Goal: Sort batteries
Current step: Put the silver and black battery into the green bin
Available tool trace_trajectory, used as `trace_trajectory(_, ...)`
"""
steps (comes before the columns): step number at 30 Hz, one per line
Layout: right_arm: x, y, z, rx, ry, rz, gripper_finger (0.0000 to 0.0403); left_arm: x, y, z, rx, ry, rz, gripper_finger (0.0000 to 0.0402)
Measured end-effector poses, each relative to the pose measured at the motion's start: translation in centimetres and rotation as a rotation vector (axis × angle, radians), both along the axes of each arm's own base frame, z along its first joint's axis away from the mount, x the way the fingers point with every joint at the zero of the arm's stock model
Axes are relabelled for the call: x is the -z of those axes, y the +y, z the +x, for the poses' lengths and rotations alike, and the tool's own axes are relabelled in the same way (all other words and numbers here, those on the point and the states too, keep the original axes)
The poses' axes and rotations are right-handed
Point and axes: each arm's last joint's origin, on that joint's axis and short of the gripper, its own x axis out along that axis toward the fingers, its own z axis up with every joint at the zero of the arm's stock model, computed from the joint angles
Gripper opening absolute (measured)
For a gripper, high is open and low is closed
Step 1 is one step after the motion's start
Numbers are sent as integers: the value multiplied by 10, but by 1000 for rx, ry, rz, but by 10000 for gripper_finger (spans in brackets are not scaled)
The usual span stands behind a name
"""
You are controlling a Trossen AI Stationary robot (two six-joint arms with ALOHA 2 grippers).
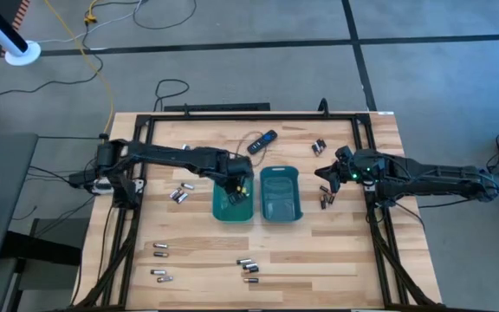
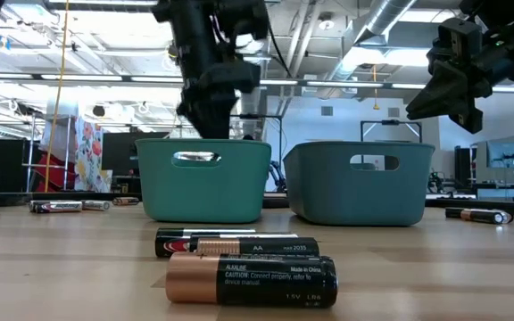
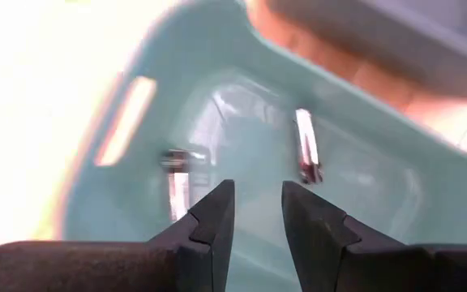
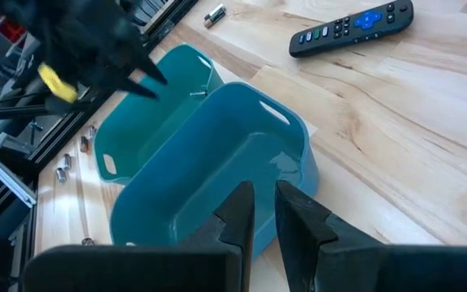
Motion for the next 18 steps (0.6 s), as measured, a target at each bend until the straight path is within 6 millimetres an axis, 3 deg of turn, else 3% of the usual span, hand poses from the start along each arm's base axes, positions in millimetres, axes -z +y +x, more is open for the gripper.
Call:
trace_trajectory(10, 0, 0, 0, 4, -3, 7, 71, -78, 40, -52, -284, -222, 138, 101)
trace_trajectory(14, 0, 0, 0, 4, -5, 7, 71, -91, 56, -84, -425, -147, 238, 101)
trace_trajectory(18, 0, 0, 0, 5, -7, 9, 71, -86, 72, -113, -604, -18, 270, 101)
